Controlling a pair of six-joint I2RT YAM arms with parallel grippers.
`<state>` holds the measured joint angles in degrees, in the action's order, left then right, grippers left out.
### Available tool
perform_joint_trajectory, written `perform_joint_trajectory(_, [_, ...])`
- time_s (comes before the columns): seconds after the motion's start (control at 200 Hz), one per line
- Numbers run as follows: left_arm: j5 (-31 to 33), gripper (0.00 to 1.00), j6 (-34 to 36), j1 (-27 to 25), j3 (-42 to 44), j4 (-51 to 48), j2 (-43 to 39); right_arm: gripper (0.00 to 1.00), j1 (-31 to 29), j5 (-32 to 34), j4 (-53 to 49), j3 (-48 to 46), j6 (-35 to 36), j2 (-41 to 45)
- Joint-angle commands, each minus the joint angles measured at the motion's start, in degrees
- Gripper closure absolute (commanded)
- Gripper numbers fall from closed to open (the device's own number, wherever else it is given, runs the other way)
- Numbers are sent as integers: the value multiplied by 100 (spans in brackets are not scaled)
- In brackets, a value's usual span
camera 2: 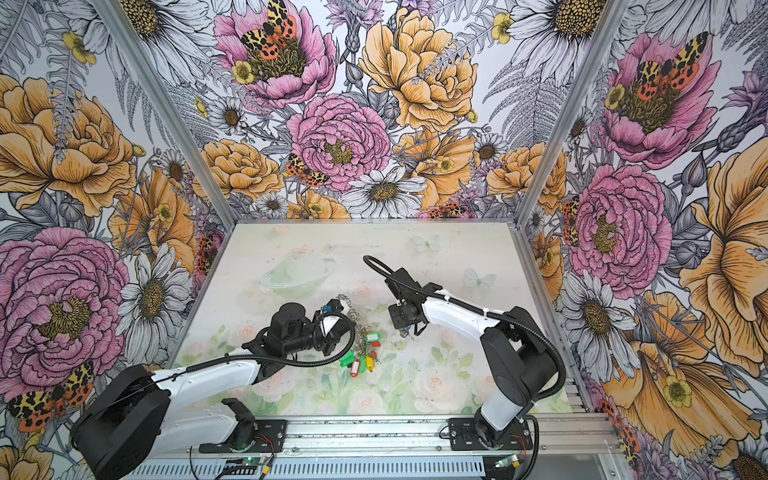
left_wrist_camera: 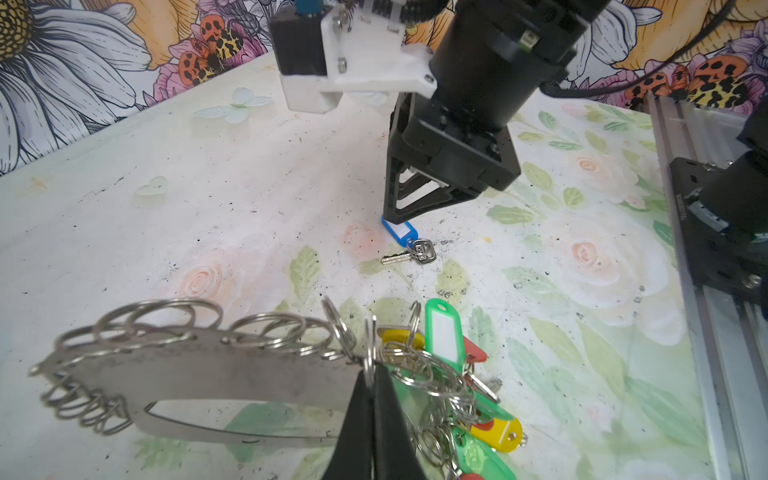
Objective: Put the keys on the keyring
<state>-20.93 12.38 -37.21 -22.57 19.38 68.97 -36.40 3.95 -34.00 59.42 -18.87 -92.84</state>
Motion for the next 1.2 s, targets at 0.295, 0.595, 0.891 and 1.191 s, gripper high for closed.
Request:
perform_joint_trajectory(0.295, [88, 100, 73, 8, 34, 326, -135, 66, -295, 295, -287, 25, -318, -137])
perform_joint_trajectory(0.595, [120, 100, 74, -14, 42, 305, -146, 64, -342, 164, -168, 61, -362, -496])
perform_joint_trajectory(0.891, [142, 100, 76, -14, 20, 298, -108, 62, -333, -59, -39, -77, -450, -766])
perform_joint_trajectory(1.191, [160, 100, 77, -23, 16, 277, -83, 73, -324, 132, -28, -196, -497, -645])
